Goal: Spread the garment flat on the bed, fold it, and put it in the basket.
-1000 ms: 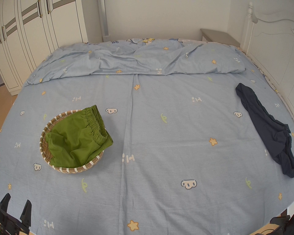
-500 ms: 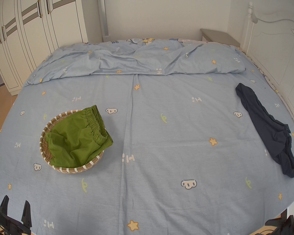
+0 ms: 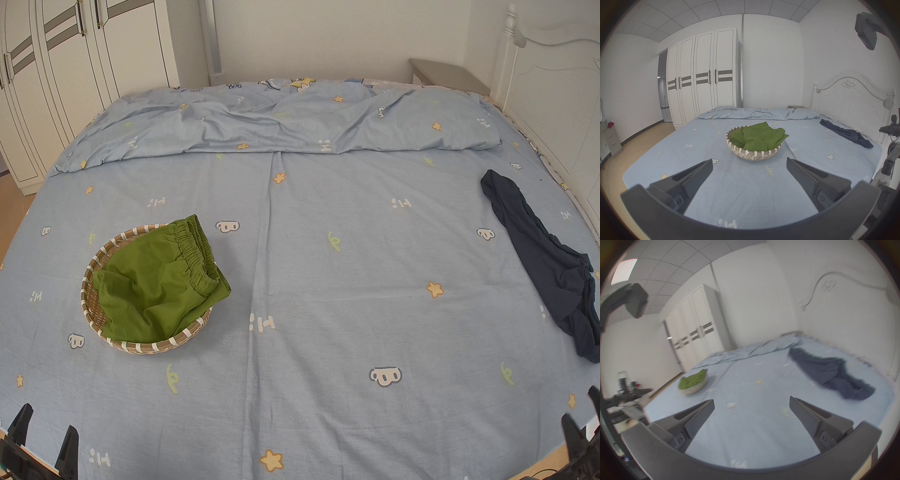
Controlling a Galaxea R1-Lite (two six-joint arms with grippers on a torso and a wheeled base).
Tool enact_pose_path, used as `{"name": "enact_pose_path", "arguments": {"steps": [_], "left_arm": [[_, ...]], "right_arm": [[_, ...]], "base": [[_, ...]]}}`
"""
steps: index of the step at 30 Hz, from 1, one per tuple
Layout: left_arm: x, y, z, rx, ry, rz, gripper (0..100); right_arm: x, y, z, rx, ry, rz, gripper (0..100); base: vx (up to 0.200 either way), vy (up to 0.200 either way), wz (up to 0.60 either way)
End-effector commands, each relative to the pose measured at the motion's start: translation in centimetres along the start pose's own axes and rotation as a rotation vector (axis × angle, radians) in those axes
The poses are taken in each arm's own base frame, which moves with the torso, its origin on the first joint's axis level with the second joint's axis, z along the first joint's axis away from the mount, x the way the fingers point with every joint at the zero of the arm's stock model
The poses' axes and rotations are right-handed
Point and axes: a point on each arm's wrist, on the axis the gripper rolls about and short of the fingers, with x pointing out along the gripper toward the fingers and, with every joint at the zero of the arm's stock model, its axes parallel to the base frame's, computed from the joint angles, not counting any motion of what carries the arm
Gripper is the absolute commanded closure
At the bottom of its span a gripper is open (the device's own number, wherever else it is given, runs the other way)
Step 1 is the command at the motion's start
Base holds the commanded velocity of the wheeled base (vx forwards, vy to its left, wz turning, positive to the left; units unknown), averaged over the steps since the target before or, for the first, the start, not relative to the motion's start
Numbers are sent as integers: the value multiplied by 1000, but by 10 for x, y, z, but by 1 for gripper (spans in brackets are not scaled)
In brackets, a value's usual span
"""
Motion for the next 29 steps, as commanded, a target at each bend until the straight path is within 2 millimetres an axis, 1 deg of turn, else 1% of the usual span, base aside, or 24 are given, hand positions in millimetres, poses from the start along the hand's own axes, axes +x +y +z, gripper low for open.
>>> {"name": "enact_pose_path", "arguments": {"steps": [1,7,8,10,15,29], "left_arm": [[0,0,-6,-1,10,-6,0],[0,0,-6,-1,9,-6,0],[0,0,-6,-1,10,-6,0],[0,0,-6,0,9,-6,0],[0,0,-6,0,9,-6,0],[0,0,-6,0,9,-6,0]], "right_arm": [[10,-10,-11,-82,-156,-274,0],[10,-10,-12,-103,-136,-269,0],[11,-10,-16,-131,-92,-231,0],[11,-9,-17,-177,-66,-185,0],[11,-9,-18,-148,-69,-186,0],[11,-9,-17,-151,-79,-188,0]], "base": [[0,0,0],[0,0,0],[0,0,0],[0,0,0],[0,0,0],[0,0,0]]}}
